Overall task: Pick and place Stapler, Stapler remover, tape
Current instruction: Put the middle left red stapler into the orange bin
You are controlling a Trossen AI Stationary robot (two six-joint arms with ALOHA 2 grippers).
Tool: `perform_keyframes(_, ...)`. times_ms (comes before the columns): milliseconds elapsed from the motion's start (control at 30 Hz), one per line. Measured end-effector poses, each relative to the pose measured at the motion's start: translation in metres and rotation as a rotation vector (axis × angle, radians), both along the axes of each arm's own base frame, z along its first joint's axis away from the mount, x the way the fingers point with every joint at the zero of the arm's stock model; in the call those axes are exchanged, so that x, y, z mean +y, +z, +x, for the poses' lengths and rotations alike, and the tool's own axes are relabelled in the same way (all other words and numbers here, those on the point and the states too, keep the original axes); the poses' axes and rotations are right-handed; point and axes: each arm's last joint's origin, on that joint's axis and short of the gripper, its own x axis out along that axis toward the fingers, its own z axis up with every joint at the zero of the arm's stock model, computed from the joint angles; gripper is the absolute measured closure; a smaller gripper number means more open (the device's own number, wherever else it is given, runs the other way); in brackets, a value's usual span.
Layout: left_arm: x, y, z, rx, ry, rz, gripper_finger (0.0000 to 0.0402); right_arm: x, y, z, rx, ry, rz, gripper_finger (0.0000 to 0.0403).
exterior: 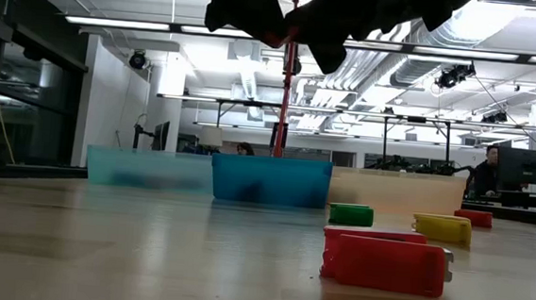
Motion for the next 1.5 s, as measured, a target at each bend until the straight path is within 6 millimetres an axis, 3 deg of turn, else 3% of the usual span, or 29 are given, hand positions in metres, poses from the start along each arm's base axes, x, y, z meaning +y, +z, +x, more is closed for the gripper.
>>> perform_keyframes(167, 0.000, -0.001, -0.001, 0.014, 0.000, 0.003, 0.0279, 0.000, -0.001, 0.000, 0.006, 0.000, -0.001, 0.0328)
perform_keyframes(533, 0.000, -0.002, -0.002, 0.034, -0.012, 0.000, 0.0192, -0.005, -0.006, -0.002, 0.067, -0.032, -0.010, 0.0328)
perform_keyframes(767, 0.001, -0.006, -0.006, 0.088, -0.004, 0.000, 0.0184, -0.017, -0.016, -0.008, 0.186, -0.122, -0.016, 0.0328)
perform_keyframes(1200, 0.002, -0.009, -0.010, 0.132, 0.022, -0.001, 0.0184, -0.069, -0.035, -0.030, 0.461, -0.528, -0.006, 0.0328)
perform_keyframes(1500, 0.002, -0.009, -0.010, 0.134, 0.038, 0.016, 0.0184, -0.115, -0.037, -0.047, 0.503, -0.787, 0.060, 0.0328)
